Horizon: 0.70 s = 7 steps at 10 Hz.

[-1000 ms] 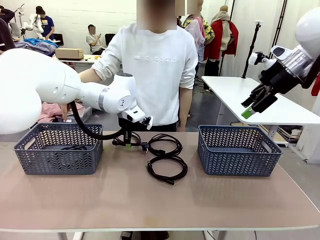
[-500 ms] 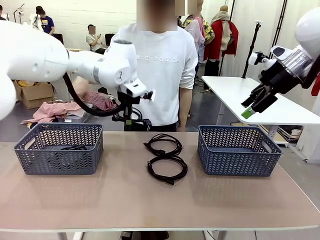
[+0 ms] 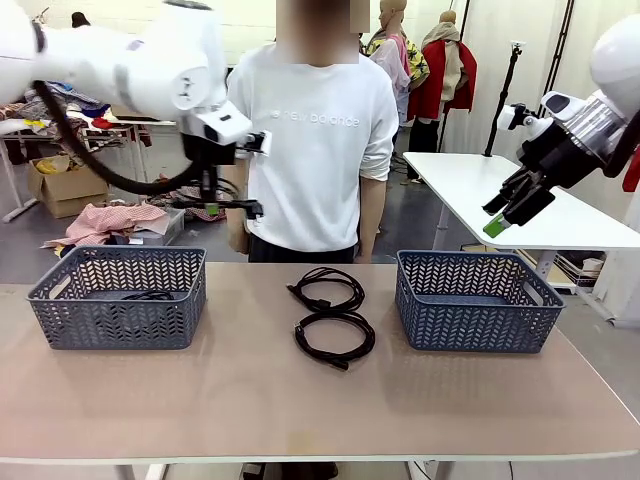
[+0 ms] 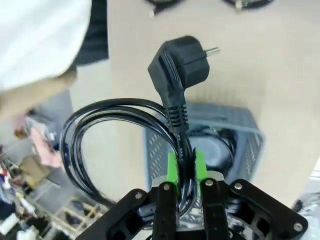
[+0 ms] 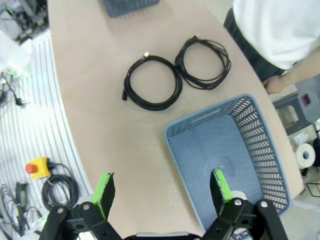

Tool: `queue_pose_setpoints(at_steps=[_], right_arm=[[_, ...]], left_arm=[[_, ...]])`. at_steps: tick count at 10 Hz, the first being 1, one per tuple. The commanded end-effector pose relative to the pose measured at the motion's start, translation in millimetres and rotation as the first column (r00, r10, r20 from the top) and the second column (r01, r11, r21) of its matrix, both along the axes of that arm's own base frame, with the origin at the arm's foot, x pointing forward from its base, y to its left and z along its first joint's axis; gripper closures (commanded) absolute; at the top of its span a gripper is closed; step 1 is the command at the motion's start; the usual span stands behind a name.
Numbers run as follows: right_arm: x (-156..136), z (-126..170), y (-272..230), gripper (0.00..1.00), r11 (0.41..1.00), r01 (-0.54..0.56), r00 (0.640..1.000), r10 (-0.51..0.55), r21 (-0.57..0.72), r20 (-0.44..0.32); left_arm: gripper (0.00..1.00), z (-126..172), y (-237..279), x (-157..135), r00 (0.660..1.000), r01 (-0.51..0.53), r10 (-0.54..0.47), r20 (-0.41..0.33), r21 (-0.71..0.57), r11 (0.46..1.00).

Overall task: Organize the cables according to human instructions.
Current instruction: Pick up a bundle of cables and place it in the basket indicated by the human.

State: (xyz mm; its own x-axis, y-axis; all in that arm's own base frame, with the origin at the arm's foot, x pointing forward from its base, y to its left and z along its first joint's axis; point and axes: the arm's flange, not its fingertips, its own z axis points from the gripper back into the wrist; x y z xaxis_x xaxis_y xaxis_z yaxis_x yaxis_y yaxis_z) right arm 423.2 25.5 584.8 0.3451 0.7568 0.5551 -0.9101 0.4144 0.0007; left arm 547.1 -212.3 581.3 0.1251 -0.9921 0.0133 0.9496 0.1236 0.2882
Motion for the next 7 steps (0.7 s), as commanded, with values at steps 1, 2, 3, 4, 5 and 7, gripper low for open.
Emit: queue_pose_setpoints(at_steps=[1, 2, 3, 4, 5, 7], right_arm=[[1.1, 2.9, 0.6, 0.0, 1.0, 0.0, 1.0, 0.0, -0.002, 0.002], [1.1, 2.9, 0.6, 0.0, 1.0, 0.0, 1.0, 0.0, -0.002, 0.002], [1.1, 2.9, 0.6, 0.0, 1.0, 0.0, 1.0, 0.0, -0.002, 0.002], [1.1, 2.9, 0.6, 0.0, 1.0, 0.0, 1.0, 0.0, -0.002, 0.002], [1.1, 2.9, 0.6, 0.0, 1.0, 0.0, 1.0, 0.0, -0.002, 0.002], [1.1, 2.9, 0.6, 0.0, 1.0, 0.0, 1.0, 0.0, -0.002, 0.002]], left_arm=[[1.0, -14.9, 43.6, -26.8, 0.993, -0.118, 0.118, 0.013, -0.041, 0.992], [1.0, -22.5, 63.9, -31.6, 0.985, -0.17, 0.17, 0.003, -0.057, 0.984], [1.0, -32.3, 88.3, -36.4, 0.972, -0.236, 0.236, -0.013, -0.076, 0.969], [1.0, -39.4, 106.6, -41.1, 0.96, -0.279, 0.279, -0.017, -0.087, 0.956], [1.0, -46.5, 120.2, -41.4, 0.953, -0.303, 0.303, -0.015, -0.094, 0.948], [1.0, -65.0, 135.8, -35.7, 0.938, -0.346, 0.345, -0.021, -0.087, 0.934]])
